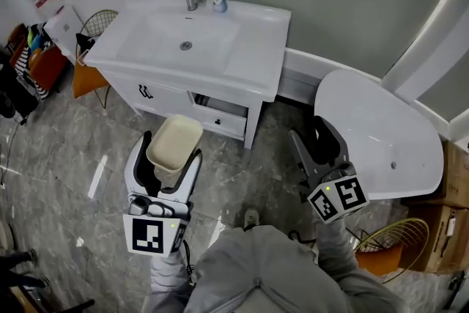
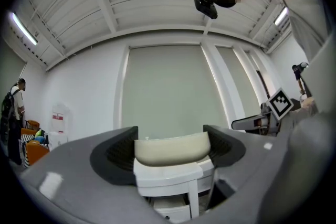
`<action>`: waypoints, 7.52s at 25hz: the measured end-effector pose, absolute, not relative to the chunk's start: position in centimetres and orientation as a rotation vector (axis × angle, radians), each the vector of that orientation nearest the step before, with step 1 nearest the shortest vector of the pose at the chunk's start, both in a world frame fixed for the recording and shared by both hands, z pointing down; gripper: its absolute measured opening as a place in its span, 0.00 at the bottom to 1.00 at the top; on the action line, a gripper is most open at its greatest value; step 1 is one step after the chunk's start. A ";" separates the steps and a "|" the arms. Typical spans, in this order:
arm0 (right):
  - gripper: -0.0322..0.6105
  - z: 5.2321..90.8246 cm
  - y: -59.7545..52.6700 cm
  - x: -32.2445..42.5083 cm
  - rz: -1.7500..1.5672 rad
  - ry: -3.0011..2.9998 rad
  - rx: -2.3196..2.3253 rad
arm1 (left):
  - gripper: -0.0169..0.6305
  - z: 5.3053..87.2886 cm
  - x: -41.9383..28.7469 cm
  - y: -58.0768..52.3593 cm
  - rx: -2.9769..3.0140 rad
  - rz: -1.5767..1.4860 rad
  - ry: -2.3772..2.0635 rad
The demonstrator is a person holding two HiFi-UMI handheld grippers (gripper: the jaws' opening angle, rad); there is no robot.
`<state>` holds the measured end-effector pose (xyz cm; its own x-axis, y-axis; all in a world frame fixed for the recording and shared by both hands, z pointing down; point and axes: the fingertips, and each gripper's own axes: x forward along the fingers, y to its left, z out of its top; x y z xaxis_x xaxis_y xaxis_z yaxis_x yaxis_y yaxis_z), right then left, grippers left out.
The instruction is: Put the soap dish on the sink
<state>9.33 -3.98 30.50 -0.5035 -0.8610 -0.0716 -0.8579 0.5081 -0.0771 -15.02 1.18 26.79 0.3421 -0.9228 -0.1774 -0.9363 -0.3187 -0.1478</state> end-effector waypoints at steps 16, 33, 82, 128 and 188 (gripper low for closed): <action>0.41 31.2 -14.6 11.5 -0.071 2.648 -1.508 | 0.70 27.5 -12.1 -10.4 -2.417 0.058 1.669; 0.41 30.4 -31.0 8.9 -0.054 2.523 -1.695 | 0.70 27.5 -13.5 -30.8 -2.543 0.065 1.399; 0.41 40.8 -58.4 15.1 -0.348 2.668 -1.699 | 0.70 49.1 -1.0 -66.0 -2.786 -0.347 1.425; 0.41 43.1 -61.0 18.4 -0.390 2.600 -1.798 | 0.70 57.3 2.1 -71.2 -2.882 -0.793 1.460; 0.41 36.1 -53.5 11.7 -0.215 2.568 -1.724 | 0.70 40.4 -11.2 -57.0 -2.623 -0.228 1.778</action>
<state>11.71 -53.54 36.15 -0.3806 -0.9237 0.0430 -0.9180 0.3719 -0.1377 -11.22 -57.01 40.44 0.3635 -0.9212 0.1386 -0.9264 -0.3732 -0.0507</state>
